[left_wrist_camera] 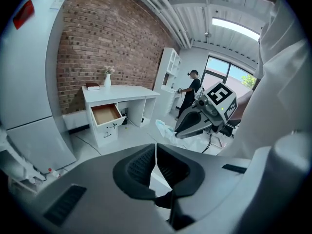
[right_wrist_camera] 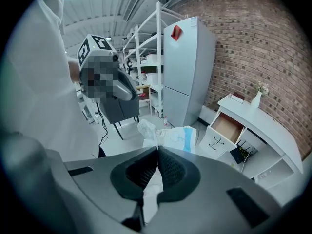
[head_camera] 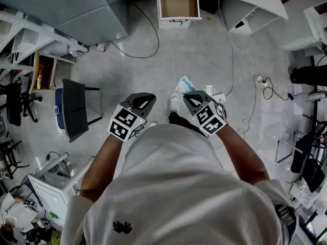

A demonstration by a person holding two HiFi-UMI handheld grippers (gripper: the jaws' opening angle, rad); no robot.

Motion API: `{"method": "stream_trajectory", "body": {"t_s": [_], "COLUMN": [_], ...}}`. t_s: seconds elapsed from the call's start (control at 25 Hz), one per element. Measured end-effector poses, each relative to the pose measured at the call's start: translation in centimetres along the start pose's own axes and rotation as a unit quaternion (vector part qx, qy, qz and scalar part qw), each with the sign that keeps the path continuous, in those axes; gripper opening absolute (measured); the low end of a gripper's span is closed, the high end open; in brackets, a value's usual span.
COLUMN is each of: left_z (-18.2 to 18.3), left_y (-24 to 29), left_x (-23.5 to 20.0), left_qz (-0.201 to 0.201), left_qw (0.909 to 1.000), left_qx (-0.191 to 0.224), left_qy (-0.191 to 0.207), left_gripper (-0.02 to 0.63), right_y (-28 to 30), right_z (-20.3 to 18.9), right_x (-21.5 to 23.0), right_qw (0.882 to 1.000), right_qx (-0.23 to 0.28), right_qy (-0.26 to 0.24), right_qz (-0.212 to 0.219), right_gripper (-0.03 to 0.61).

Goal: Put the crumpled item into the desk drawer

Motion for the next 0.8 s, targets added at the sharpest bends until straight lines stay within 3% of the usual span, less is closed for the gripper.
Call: {"method": "stream_trajectory", "body": {"t_s": [0.32,0.6,0.8], "left_z": [9.3,12.8,15.0], "left_y": [4.6,5.9,4.4], "left_x": [-6.0,-13.2,-20.6], "left_qz": [0.011,-0.001,-0.023], "left_qw": [0.9999,1.0,0.9996], "left_qx": [0.0,0.004,0.008], "left_qy": [0.0,0.001,0.013], "left_gripper": [0.029,0.029,0.029], "right_y": [2.2,5.3,7.3], "right_z": [2.4,6.7,12.6], "right_x": [11.8,18.0,21.2], "right_qw": [1.0,1.0,0.999], "right_qx": [0.008,-0.005,-0.026], "right_qy": [0.004,0.007,0.004], "right_qz": [0.006,-0.004,-0.026], "right_gripper": [0.029,0.029,0.029]}}
Point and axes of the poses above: the fingertips, and each gripper's own axes: y forward along the fingers, x to its right, z out of its top, the point moved 8 cm from there along -y, backward along the fingers, and after that the axes turned 15 degrees about -x, right-handed, at the moved point
